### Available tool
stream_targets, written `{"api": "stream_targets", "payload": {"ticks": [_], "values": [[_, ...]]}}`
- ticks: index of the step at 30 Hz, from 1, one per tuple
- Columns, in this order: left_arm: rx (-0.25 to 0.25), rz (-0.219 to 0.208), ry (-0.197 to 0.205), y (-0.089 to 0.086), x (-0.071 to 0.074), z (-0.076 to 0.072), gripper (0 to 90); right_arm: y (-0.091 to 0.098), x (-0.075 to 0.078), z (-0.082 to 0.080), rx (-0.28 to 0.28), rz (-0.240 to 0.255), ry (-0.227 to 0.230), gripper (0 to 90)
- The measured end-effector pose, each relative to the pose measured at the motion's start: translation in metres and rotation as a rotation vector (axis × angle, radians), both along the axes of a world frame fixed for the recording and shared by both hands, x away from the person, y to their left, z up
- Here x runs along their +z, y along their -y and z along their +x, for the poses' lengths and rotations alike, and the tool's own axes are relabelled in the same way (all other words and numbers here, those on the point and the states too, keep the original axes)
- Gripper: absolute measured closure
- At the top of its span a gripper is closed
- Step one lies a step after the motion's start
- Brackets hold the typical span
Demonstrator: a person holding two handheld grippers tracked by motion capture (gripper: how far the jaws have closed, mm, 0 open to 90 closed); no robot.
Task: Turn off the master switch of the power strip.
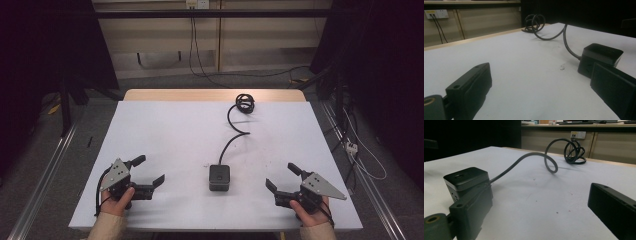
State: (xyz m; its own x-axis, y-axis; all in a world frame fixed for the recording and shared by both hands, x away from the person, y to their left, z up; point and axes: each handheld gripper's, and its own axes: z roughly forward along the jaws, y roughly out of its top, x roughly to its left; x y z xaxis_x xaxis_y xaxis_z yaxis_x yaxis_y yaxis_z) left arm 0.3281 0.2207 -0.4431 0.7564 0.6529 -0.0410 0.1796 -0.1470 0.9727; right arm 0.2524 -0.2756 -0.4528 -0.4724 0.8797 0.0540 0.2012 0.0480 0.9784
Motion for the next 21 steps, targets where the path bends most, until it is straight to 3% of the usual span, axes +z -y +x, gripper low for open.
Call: {"api": "stream_targets", "payload": {"ticks": [21], "values": [[-0.022,-0.007,0.000,0.0055,-0.0004,0.0024,3.5,-0.0016,0.0036,0.0021,-0.001,0.005,0.000,5.1]]}}
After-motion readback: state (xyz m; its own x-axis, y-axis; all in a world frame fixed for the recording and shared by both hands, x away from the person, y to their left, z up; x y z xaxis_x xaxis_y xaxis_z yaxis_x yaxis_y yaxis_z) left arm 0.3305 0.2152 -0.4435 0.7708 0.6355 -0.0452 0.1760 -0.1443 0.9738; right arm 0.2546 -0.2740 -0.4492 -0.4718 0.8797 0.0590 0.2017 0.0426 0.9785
